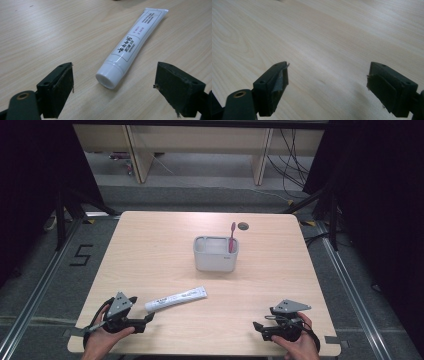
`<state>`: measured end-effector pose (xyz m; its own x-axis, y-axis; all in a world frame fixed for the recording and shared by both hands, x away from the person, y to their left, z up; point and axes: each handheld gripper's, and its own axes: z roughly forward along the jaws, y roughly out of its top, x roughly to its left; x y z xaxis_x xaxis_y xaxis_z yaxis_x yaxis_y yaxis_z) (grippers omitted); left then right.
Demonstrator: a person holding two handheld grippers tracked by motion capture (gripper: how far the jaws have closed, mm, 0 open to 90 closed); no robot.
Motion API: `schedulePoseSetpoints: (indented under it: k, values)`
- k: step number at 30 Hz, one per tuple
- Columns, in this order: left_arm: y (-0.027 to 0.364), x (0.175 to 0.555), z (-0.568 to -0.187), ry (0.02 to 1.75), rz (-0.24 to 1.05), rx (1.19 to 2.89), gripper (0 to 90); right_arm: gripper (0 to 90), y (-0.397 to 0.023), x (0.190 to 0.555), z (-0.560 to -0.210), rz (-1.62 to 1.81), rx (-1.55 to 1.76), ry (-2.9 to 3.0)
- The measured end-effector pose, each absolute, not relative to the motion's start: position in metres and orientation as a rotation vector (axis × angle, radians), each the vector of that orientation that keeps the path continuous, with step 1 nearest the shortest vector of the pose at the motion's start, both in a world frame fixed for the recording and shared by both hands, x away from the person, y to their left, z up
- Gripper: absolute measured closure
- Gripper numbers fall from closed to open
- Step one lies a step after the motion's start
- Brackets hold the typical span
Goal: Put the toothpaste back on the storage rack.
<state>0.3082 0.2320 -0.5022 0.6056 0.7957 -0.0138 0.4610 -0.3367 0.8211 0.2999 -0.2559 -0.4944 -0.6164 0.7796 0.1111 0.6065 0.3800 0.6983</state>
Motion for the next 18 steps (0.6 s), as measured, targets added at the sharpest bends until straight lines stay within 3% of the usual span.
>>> schedulePoseSetpoints:
  k: [9,18]
  values:
    - [0.221,0.312,-0.497,0.954,0.486,2.016,15.0,17.9,-0.258,0.299,-0.494,1.059,1.223,2.406]
    - [0.203,0.322,-0.491,0.857,0.498,2.182,15.4,18.3,-0.258,0.299,-0.494,1.061,1.188,2.400]
